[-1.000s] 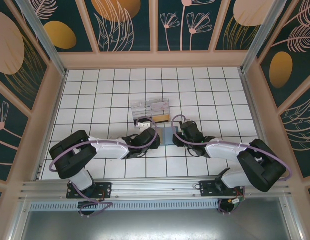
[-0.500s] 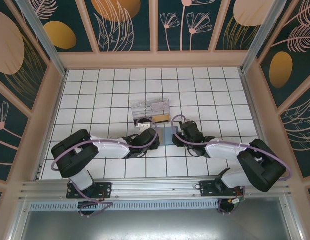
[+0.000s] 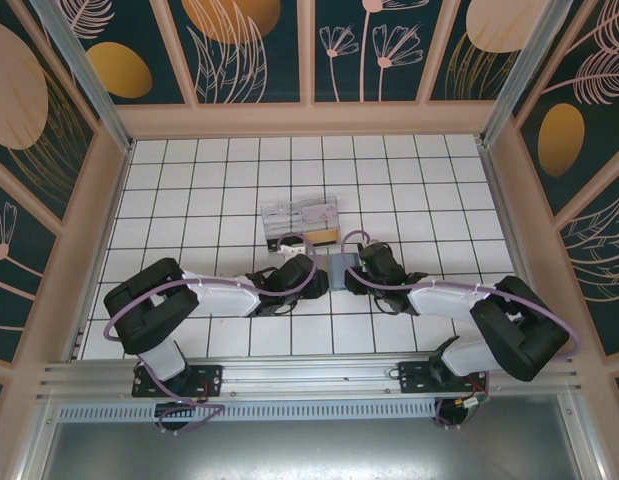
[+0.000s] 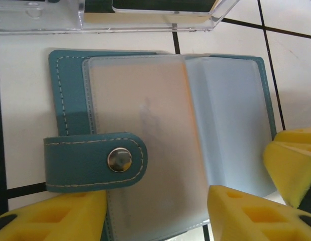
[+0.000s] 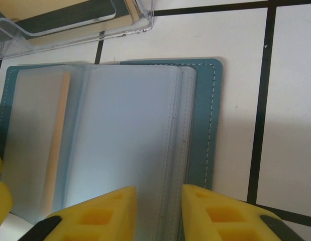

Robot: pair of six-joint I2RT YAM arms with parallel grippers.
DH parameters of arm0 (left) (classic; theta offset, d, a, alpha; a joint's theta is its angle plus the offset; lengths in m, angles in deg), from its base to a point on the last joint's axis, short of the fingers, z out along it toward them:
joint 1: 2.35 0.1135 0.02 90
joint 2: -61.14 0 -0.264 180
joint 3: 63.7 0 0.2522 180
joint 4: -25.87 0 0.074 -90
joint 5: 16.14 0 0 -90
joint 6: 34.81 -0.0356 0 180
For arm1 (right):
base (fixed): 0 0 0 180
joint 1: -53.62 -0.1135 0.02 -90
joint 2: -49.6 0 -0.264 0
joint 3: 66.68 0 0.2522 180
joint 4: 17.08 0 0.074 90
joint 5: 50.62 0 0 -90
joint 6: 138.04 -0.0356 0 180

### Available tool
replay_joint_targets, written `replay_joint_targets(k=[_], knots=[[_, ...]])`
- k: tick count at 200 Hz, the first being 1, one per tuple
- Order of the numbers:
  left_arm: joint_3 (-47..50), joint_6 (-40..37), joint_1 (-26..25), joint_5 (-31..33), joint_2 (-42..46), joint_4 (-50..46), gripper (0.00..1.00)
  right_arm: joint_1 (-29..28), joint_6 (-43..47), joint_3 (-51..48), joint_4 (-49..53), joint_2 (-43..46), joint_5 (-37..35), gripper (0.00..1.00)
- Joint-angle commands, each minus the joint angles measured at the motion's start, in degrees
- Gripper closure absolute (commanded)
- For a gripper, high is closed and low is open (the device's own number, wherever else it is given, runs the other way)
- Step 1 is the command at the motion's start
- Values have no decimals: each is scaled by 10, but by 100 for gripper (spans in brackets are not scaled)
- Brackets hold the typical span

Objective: Take the credit cards out of the card holder

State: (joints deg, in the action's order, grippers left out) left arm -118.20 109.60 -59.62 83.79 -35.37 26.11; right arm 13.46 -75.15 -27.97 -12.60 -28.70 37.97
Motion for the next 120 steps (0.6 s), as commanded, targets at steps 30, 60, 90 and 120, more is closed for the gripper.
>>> replay_joint_targets(k=[30,60,90,120], knots=[[9,-12,2,-31,4,39,31,4,7,9,-9,-16,3,69],[15,-17,2,-44,9,60,26,4,8,12,-7,-18,3,69],[19,-20,2,-55,11,78,24,4,8,13,-6,-18,17,69],[22,-17,3,-52,14,78,22,4,7,13,-6,-18,17,69]])
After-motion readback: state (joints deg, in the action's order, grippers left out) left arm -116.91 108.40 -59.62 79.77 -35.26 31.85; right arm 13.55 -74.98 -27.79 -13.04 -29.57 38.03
